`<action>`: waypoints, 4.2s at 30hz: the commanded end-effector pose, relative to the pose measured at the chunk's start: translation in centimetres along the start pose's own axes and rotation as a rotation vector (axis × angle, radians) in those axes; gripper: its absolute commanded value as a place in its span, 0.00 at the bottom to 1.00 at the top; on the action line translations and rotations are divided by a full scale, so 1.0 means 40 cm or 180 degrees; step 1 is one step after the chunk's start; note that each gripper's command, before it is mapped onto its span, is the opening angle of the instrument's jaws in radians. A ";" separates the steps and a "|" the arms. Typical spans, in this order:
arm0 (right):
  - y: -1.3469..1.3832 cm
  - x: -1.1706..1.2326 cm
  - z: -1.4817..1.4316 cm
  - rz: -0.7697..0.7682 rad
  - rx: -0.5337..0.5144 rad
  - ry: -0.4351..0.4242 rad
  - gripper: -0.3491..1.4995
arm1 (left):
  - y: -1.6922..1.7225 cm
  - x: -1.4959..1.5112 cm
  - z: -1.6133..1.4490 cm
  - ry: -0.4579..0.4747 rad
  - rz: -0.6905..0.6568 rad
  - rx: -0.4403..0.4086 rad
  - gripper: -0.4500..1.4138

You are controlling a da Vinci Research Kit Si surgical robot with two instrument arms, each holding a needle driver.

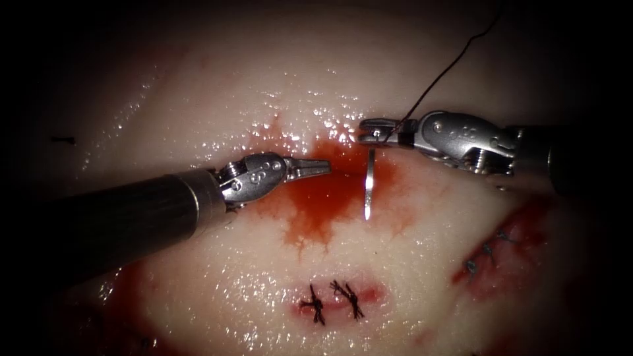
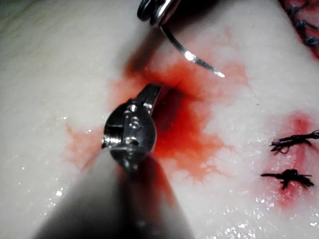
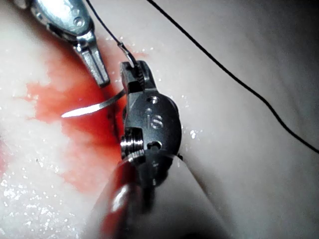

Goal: Wound Closure

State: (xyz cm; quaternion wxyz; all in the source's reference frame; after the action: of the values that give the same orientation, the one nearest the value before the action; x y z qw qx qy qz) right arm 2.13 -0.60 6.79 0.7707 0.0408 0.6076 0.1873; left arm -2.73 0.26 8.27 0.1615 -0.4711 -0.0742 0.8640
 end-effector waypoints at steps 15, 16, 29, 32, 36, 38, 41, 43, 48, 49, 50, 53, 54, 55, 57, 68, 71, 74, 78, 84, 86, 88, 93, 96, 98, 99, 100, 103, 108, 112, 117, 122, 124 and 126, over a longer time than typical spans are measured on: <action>0.0058 -0.0029 0.0068 -0.0826 -0.0215 0.0041 0.00 | -0.0009 -0.0112 0.0081 -0.0723 0.0242 0.0052 0.00; 0.0058 -0.0029 0.0068 -0.0863 -0.0237 0.0036 0.00 | -0.0006 -0.0117 0.0083 -0.0748 0.0248 0.0025 0.00; 0.0089 -0.0096 0.0080 -0.1173 -0.0416 0.0197 0.00 | 0.0038 -0.0194 0.0114 -0.1056 0.0270 -0.0282 0.00; 0.0086 -0.0125 0.0097 -0.1295 -0.0405 0.0242 0.00 | 0.0042 -0.0207 0.0114 -0.1066 0.0225 -0.0328 0.00; 0.0075 -0.0144 0.0112 -0.1351 -0.0399 0.0278 0.00 | 0.0040 -0.0217 0.0114 -0.1080 0.0199 -0.0353 0.01; 0.0065 -0.0148 0.0121 -0.1401 -0.0398 0.0284 0.00 | 0.0042 -0.0227 0.0116 -0.1122 0.0172 -0.0386 0.01; 0.0056 -0.0146 0.0127 -0.1482 -0.0411 0.0304 0.00 | 0.0049 -0.0241 0.0121 -0.1167 0.0167 -0.0450 0.02; 0.0051 -0.0145 0.0130 -0.1541 -0.0422 0.0312 0.00 | 0.0053 -0.0248 0.0122 -0.1187 0.0177 -0.0470 0.05; 0.0045 -0.0148 0.0137 -0.1792 -0.0453 0.0300 0.00 | 0.0057 -0.0246 0.0117 -0.1181 0.0162 -0.0483 0.05; 0.0045 -0.0150 0.0140 -0.1852 -0.0461 0.0297 0.00 | 0.0059 -0.0244 0.0116 -0.1180 0.0161 -0.0484 0.05; 0.0044 -0.0152 0.0143 -0.1893 -0.0467 0.0294 0.00 | 0.0061 -0.0243 0.0115 -0.1180 0.0161 -0.0486 0.05; 0.0028 -0.0178 0.0163 -0.2091 -0.0465 0.0270 0.00 | 0.0068 -0.0229 0.0107 -0.1178 0.0151 -0.0494 0.07; 0.0023 -0.0185 0.0165 -0.2122 -0.0451 0.0258 0.00 | 0.0068 -0.0226 0.0106 -0.1178 0.0148 -0.0497 0.08; 0.0019 -0.0192 0.0167 -0.2153 -0.0437 0.0246 0.00 | 0.0068 -0.0224 0.0104 -0.1177 0.0146 -0.0500 0.08; 0.0013 -0.0208 0.0168 -0.2212 -0.0435 0.0207 0.00 | 0.0068 -0.0220 0.0099 -0.1175 0.0143 -0.0507 0.08; 0.0010 -0.0233 0.0155 -0.2373 -0.0456 0.0155 0.00 | 0.0068 -0.0218 0.0095 -0.1174 0.0143 -0.0512 0.07; 0.0007 -0.0236 0.0160 -0.2435 -0.0470 0.0145 0.00 | 0.0068 -0.0218 0.0095 -0.1174 0.0143 -0.0513 0.07; 0.0005 -0.0239 0.0160 -0.2496 -0.0471 0.0103 0.00 | 0.0068 -0.0219 0.0094 -0.1174 0.0144 -0.0513 0.07; -0.0001 -0.0251 0.0161 -0.2571 -0.0429 0.0021 0.00 | 0.0069 -0.0219 0.0094 -0.1174 0.0144 -0.0514 0.07; -0.0027 -0.0313 0.0171 -0.2744 -0.0352 -0.0082 0.00 | 0.0069 -0.0209 0.0088 -0.1172 0.0136 -0.0522 0.10; -0.0038 -0.0344 0.0174 -0.2790 -0.0331 -0.0118 0.00 | 0.0068 -0.0206 0.0084 -0.1166 0.0131 -0.0536 0.10; -0.0053 -0.0387 0.0180 -0.2854 -0.0286 -0.0170 0.00 | 0.0065 -0.0204 0.0075 -0.1166 0.0133 -0.0543 0.10; -0.0053 -0.0431 0.0176 -0.2911 -0.0250 -0.0263 0.00 | 0.0057 -0.0201 0.0061 -0.1186 0.0144 -0.0517 0.10; -0.0044 -0.0465 0.0166 -0.2913 -0.0213 -0.0340 0.00 | 0.0055 -0.0200 0.0057 -0.1188 0.0145 -0.0516 0.09; -0.0039 -0.0500 0.0160 -0.2844 -0.0161 -0.0426 0.00 | 0.0055 -0.0200 0.0057 -0.1188 0.0145 -0.0515 0.09; -0.0038 -0.0511 0.0157 -0.2821 -0.0148 -0.0439 0.00 | 0.0055 -0.0200 0.0057 -0.1188 0.0145 -0.0516 0.09; -0.0037 -0.0521 0.0153 -0.2797 -0.0141 -0.0460 0.00 | 0.0055 -0.0201 0.0056 -0.1188 0.0146 -0.0516 0.09; -0.0024 -0.0559 0.0129 -0.2691 -0.0137 -0.0546 0.00 | 0.0055 -0.0201 0.0055 -0.1192 0.0149 -0.0510 0.09; -0.0022 -0.0590 0.0122 -0.2508 -0.0001 -0.0716 0.00 | 0.0055 -0.0201 0.0055 -0.1196 0.0151 -0.0502 0.09; -0.0038 -0.0611 0.0126 -0.2464 0.0103 -0.0766 0.00 | 0.0053 -0.0201 0.0052 -0.1200 0.0152 -0.0497 0.09; -0.0048 -0.0604 0.0129 -0.2420 0.0136 -0.0738 0.00 | 0.0050 -0.0200 0.0046 -0.1207 0.0154 -0.0489 0.09; -0.0073 -0.0590 0.0132 -0.2414 0.0174 -0.0770 0.00 | 0.0049 -0.0200 0.0046 -0.1207 0.0154 -0.0490 0.09; -0.0076 -0.0606 0.0132 -0.2438 0.0205 -0.0844 0.00 | 0.0049 -0.0201 0.0045 -0.1206 0.0155 -0.0491 0.08; -0.0081 -0.0620 0.0134 -0.2437 0.0245 -0.0874 0.00 | 0.0049 -0.0201 0.0043 -0.1207 0.0138 -0.0488 0.08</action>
State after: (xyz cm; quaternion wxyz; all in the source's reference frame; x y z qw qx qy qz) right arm 2.16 -1.61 9.04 0.8581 -0.1333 0.4750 -0.1424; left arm -2.46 -0.21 8.88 0.0892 -0.3118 -0.1580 0.9327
